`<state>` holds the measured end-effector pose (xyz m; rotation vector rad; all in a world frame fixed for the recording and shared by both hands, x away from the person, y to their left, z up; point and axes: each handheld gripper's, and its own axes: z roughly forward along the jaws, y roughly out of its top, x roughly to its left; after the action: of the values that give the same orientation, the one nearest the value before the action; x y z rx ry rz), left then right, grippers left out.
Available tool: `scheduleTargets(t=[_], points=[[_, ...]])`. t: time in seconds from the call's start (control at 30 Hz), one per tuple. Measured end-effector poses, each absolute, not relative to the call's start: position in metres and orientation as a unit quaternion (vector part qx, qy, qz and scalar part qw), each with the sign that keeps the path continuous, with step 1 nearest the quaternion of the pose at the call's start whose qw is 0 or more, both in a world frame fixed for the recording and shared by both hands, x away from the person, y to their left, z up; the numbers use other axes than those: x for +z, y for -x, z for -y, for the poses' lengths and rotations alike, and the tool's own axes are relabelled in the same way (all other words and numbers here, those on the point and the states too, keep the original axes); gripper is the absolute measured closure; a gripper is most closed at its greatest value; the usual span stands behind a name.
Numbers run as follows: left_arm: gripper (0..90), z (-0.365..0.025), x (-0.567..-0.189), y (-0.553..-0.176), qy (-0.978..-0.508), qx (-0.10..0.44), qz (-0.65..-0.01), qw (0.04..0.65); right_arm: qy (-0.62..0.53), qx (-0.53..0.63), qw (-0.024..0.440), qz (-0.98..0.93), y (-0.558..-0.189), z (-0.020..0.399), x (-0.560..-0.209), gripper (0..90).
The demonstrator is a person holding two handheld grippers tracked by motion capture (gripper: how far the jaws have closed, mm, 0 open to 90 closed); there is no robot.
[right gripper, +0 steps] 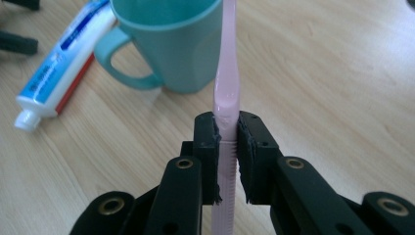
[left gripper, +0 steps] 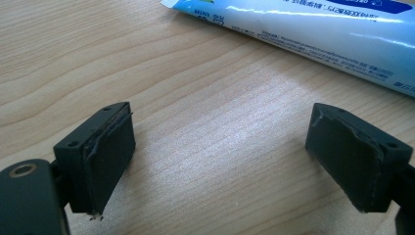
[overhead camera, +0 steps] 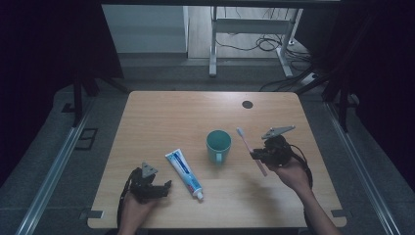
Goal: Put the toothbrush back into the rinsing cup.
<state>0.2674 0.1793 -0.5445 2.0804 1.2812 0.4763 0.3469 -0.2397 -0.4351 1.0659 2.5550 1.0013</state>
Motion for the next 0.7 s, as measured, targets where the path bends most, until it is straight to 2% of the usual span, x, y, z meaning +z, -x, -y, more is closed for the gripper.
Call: scheduleTargets(t=[0.7], points=[[11.3,-0.179,-0.544,-0.267,-0.792,0.181,-0.487,0.321,-0.347,0.41,0.126,-0.834,-0.354,0.227,-0.418,78.6]])
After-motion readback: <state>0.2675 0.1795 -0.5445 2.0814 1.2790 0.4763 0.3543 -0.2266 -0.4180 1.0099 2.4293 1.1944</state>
